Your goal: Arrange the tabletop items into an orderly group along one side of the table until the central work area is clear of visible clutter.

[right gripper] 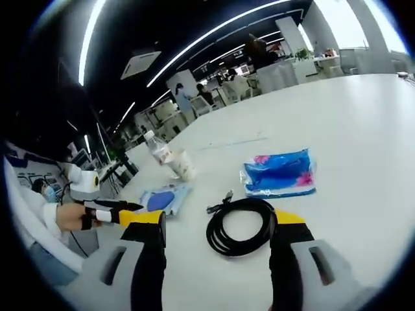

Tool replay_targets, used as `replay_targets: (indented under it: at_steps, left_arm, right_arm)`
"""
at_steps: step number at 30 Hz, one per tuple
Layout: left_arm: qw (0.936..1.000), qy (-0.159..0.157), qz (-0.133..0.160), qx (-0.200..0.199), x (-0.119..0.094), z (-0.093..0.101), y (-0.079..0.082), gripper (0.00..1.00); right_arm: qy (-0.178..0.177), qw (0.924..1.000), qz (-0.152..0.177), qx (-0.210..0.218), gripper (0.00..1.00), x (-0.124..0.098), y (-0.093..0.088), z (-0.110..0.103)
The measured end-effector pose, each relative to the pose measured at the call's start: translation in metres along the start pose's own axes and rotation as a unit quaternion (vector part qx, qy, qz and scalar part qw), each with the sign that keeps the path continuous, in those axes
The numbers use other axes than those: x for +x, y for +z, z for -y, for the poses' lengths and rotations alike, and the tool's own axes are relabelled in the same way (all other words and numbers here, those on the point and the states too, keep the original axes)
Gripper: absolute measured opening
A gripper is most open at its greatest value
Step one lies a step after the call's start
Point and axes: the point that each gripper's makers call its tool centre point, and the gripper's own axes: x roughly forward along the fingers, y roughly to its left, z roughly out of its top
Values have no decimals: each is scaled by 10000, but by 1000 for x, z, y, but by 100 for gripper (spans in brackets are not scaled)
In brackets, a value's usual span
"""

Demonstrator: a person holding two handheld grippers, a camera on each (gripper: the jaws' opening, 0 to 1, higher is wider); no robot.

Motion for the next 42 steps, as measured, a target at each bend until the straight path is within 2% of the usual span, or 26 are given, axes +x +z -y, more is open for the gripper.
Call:
replay_targets:
  at_steps: [6, 12, 21, 25, 32, 42]
  left_arm:
    - [9997, 96, 81, -188, -4, -11, -2, 72]
    - [9989, 264, 206, -315, -15, -28, 2, 69]
    - [9958, 536, 428, -599, -33, -60, 5, 68]
    - [9940, 677, 487, -704, -40, -77, 5, 67]
    - [9892, 957, 552, -961, -52, -110, 2, 66]
    - [9854, 1017, 531, -1260, -48, -122, -3, 61]
  right_arm:
    - [139, 9998, -126, -41, 61, 9, 2, -9]
    - [333, 9991, -213, -160, 61, 21, 4, -27]
    - [758, 9944, -636, -366, 59, 50, -10, -64]
    - [794, 9926, -764, -505, 56, 64, -10, -74]
    - [985, 9901, -903, -432, 51, 85, -10, -99]
    - [1077, 9874, -1126, -279, 48, 110, -15, -117]
